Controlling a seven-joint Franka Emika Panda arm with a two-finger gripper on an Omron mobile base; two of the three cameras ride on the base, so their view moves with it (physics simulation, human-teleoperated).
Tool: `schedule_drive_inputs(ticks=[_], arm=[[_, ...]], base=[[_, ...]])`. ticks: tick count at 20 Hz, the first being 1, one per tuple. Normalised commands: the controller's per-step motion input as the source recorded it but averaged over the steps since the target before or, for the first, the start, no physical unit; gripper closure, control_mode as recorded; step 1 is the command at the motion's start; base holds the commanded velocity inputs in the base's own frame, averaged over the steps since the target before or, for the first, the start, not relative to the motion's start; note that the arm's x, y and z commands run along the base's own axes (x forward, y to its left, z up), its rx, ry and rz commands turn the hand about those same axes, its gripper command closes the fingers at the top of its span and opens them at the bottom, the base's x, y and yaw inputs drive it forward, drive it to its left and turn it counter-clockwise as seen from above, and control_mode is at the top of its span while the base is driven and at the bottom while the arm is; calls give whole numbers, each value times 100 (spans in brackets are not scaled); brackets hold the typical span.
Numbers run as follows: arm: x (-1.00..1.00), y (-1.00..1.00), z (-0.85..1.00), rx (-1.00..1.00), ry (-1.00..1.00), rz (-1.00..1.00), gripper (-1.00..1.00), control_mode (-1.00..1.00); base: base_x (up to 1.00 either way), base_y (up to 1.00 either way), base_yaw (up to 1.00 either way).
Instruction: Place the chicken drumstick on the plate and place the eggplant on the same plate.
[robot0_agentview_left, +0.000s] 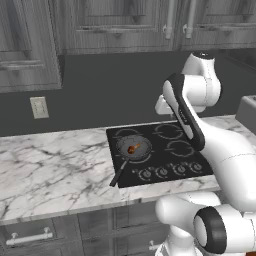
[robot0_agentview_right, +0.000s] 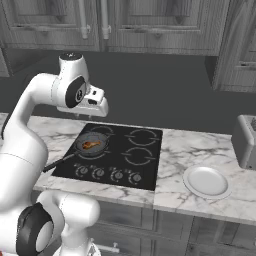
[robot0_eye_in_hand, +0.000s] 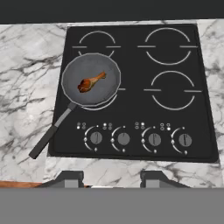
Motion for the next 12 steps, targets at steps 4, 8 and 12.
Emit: schedule_drive_inputs(ticks=[4, 8, 12], arm=[[-11, 3, 0, 0, 0, 0, -100, -100], [-9, 6, -1, 0, 1, 0, -100, -100], [0, 38, -24, 1, 6, -5, -100, -100]], base=[[0, 0, 0], [0, 0, 0], [0, 0, 0]])
